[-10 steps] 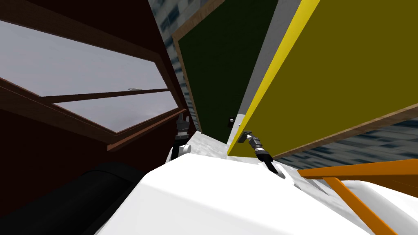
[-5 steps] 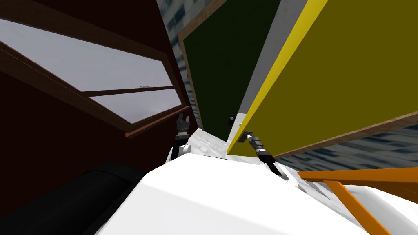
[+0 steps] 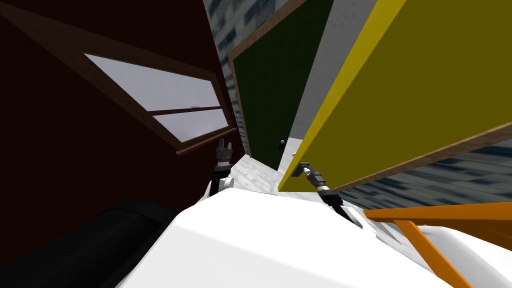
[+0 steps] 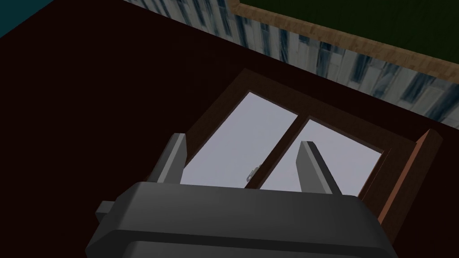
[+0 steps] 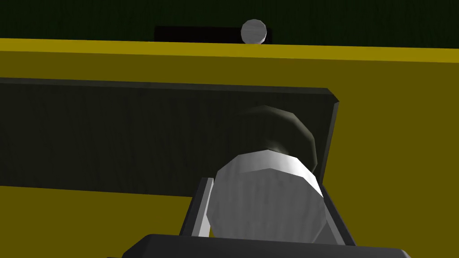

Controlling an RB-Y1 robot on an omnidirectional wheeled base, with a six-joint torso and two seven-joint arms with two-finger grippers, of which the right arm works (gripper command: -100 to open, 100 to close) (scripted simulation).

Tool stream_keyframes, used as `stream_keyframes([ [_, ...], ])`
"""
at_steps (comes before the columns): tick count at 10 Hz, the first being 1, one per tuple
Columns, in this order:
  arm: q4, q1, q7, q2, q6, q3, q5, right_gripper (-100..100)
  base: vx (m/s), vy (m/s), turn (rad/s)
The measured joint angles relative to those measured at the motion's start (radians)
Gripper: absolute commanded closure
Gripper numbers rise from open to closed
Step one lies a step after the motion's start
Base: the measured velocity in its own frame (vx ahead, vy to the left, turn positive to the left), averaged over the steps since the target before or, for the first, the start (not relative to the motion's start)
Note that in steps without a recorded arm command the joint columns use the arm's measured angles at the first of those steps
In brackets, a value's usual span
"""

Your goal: Pull the door open

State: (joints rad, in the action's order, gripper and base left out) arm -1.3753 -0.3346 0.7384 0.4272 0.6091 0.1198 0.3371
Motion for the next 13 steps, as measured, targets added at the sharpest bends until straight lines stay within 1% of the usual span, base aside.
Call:
stream_keyframes([
  [1,-0.004,-0.013,0.012,0.010,0.016,-0.002,0.004,100,-0.105,-0.047,0.012],
  [2,-0.002,-0.017,0.015,0.011,0.019,-0.004,0.005,100,-0.156,-0.063,0.098],
  [3,0.003,-0.020,0.018,0.017,0.027,-0.002,0.006,100,-0.231,-0.084,0.174],
  [5,0.012,-0.018,0.033,0.036,0.054,0.001,0.006,100,-0.211,-0.106,0.150],
  [7,0.015,-0.033,0.045,0.051,0.084,-0.004,0.010,100,-0.192,-0.114,0.129],
  [10,0.029,-0.037,0.063,0.071,0.128,-0.010,0.015,100,-0.226,-0.106,0.135],
  [11,0.037,-0.039,0.069,0.080,0.142,-0.011,0.016,100,-0.083,-0.042,0.009],
  [12,0.040,-0.042,0.070,0.081,0.143,-0.011,0.017,100,-0.137,-0.046,0.093],
  [13,0.046,-0.043,0.073,0.086,0.149,-0.009,0.017,100,-0.178,-0.087,0.136],
])
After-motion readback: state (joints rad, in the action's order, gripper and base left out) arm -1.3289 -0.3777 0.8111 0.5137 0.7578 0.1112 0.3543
